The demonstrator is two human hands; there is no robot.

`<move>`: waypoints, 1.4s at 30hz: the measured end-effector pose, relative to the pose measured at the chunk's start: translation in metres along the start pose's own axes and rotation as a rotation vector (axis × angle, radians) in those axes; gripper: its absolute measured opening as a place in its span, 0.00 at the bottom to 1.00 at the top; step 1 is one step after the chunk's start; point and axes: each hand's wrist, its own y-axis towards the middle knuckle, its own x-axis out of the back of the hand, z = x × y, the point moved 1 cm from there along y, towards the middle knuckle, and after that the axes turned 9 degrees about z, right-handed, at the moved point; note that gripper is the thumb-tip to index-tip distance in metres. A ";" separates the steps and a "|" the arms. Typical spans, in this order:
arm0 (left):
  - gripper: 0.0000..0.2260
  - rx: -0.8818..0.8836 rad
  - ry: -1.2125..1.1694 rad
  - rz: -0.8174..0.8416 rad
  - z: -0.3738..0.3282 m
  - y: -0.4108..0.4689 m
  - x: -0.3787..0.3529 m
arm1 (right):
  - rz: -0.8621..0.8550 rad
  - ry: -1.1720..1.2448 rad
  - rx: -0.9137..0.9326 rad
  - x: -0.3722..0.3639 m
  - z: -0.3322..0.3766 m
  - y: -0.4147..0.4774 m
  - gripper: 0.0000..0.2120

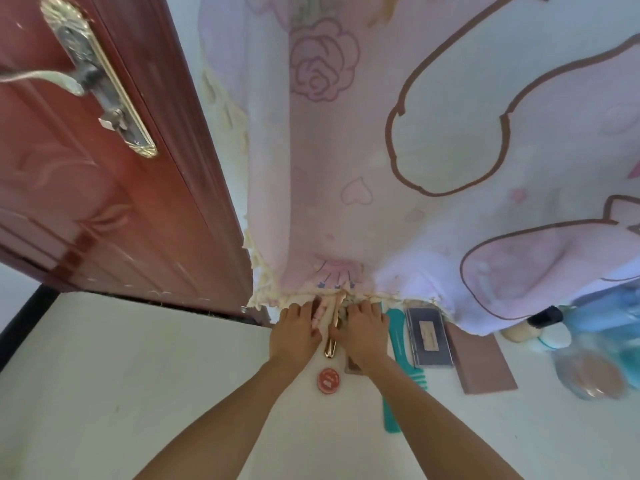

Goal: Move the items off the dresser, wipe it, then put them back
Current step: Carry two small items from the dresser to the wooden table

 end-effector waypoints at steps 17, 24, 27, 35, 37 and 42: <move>0.15 0.184 -0.141 0.061 0.009 -0.004 0.008 | -0.124 0.122 -0.024 -0.003 0.009 0.003 0.13; 0.12 0.126 -0.191 0.149 0.006 -0.002 0.009 | -0.148 0.090 0.070 0.004 -0.010 -0.014 0.11; 0.11 0.107 -0.206 0.156 0.003 -0.007 0.011 | -0.149 0.040 0.122 0.008 -0.013 -0.022 0.12; 0.16 0.207 -0.395 0.032 0.043 -0.056 0.028 | -0.253 -0.132 0.375 0.007 0.024 -0.035 0.09; 0.15 0.297 -0.425 -0.048 0.067 -0.084 0.039 | -0.250 -0.179 0.492 0.006 0.054 -0.041 0.11; 0.06 0.634 -0.499 -0.269 0.144 -0.192 0.057 | -0.208 -0.219 0.870 -0.015 0.153 -0.066 0.17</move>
